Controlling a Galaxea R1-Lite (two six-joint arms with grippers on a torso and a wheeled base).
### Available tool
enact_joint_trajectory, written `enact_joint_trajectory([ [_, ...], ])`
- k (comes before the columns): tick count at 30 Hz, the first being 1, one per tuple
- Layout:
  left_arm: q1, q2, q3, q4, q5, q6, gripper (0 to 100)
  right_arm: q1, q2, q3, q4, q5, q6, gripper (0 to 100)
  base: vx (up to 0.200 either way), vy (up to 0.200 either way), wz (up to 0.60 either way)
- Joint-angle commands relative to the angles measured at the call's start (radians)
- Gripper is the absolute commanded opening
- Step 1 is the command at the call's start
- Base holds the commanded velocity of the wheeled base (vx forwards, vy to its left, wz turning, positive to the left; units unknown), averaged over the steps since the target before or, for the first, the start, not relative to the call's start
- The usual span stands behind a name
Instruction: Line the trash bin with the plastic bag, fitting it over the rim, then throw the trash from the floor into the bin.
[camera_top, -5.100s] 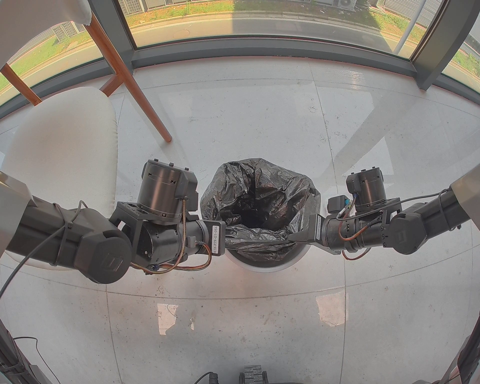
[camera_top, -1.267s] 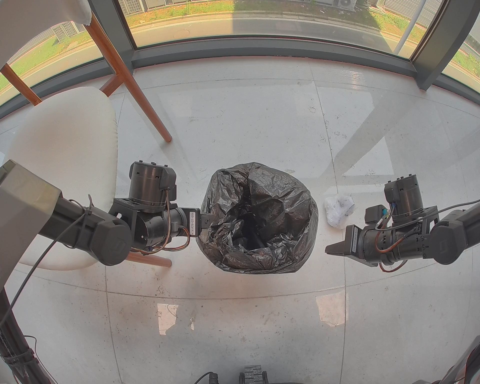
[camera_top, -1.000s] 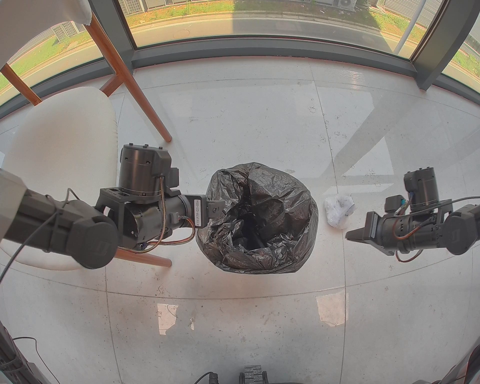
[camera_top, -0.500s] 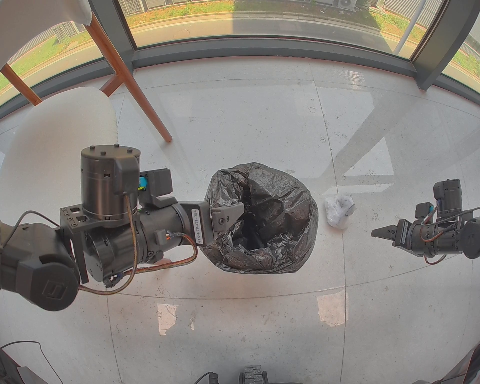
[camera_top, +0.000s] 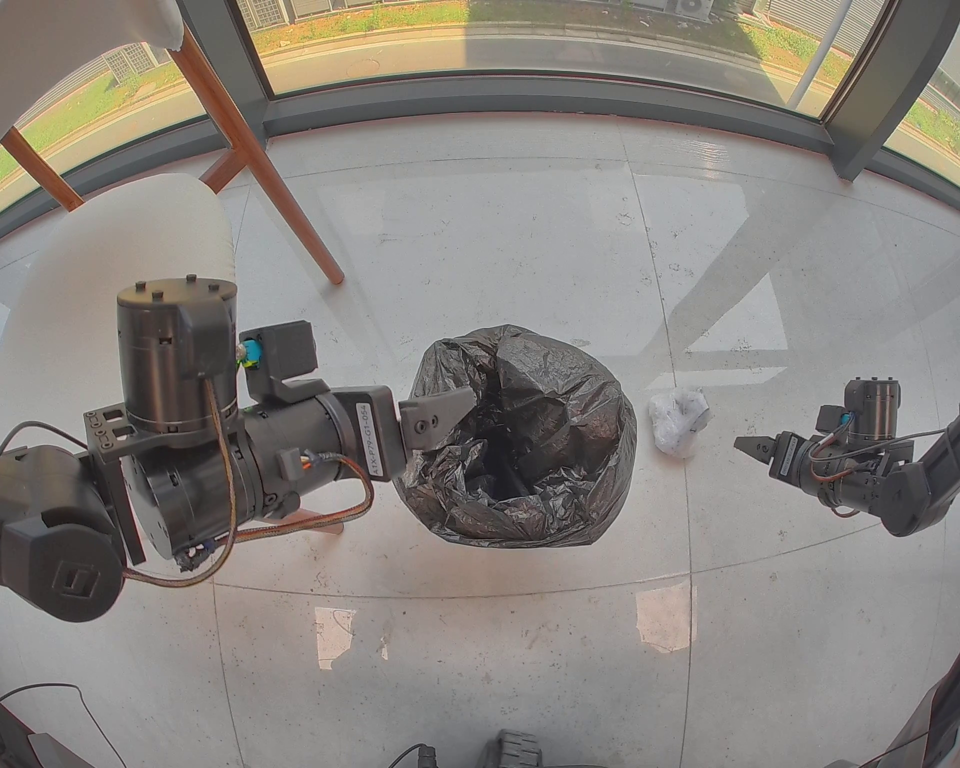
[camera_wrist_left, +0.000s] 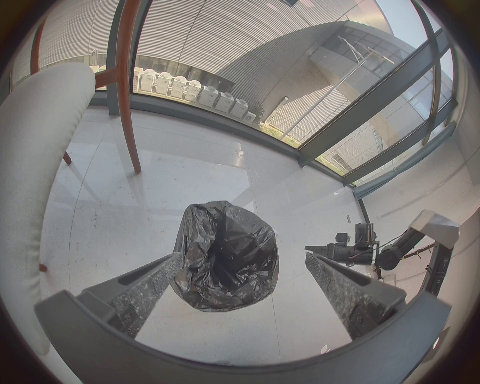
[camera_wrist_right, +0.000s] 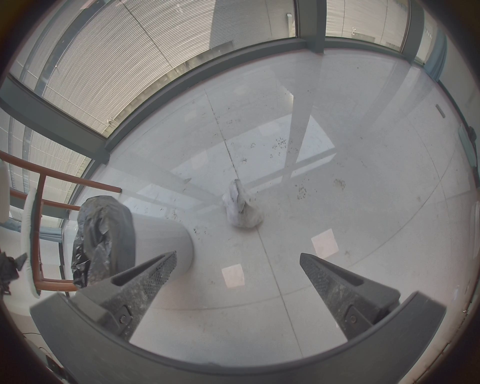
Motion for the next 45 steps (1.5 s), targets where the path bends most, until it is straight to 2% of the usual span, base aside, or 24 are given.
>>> enact_joint_trajectory([
  [1, 0.012, -0.011, -0.038, -0.002, -0.005, 0.017, 100, -0.001, 0.137, -0.018, -0.078, -0.026, -0.001, 100, 0.000, -0.200, 0.00],
  [4, 0.015, -0.011, -0.044, -0.004, -0.042, 0.029, 100, 0.000, 0.173, -0.050, -0.124, -0.026, -0.001, 100, 0.000, -0.200, 0.00],
  [7, 0.015, -0.009, -0.063, -0.009, -0.039, 0.032, 100, 0.007, 0.196, -0.088, -0.135, -0.026, -0.003, 100, 0.000, -0.200, 0.00],
  [10, 0.015, -0.006, -0.113, -0.021, -0.014, -0.030, 100, 0.019, 0.216, -0.134, -0.137, -0.026, -0.003, 100, 0.000, -0.067, 0.00],
  [16, 0.017, -0.009, -0.112, -0.015, 0.026, -0.121, 100, 0.053, 0.232, -0.159, -0.137, -0.028, -0.003, 100, 0.000, 0.000, 0.00],
  [18, 0.017, -0.009, -0.112, -0.015, 0.026, -0.121, 100, 0.053, 0.232, -0.159, -0.137, -0.028, -0.003, 100, 0.000, 0.000, 0.00],
  [19, 0.046, -0.011, -0.118, -0.015, 0.020, -0.158, 100, 0.063, 0.246, -0.162, -0.138, -0.028, -0.004, 100, 0.000, 0.000, 0.00],
  [27, 0.098, -0.011, -0.126, -0.024, -0.010, -0.153, 100, 0.083, 0.260, -0.162, -0.138, -0.031, -0.009, 100, 0.025, 0.000, 0.00],
  [33, 0.098, -0.011, -0.124, -0.024, -0.011, -0.150, 100, 0.079, 0.309, -0.194, -0.144, -0.031, -0.107, 100, 0.200, 0.000, 0.00],
  [38, 0.098, -0.012, -0.126, -0.025, -0.022, -0.152, 100, 0.080, 0.320, -0.231, -0.141, -0.032, -0.115, 100, 0.200, 0.000, 0.00],
  [44, 0.080, -0.034, -0.101, -0.025, -0.022, -0.149, 100, 0.085, 0.380, -0.251, -0.144, -0.031, -0.181, 100, 0.000, 0.000, 0.00],
  [45, 0.080, -0.035, -0.092, -0.027, -0.022, -0.146, 100, 0.085, 0.409, -0.266, -0.161, -0.029, -0.216, 100, 0.000, 0.000, 0.00],
])
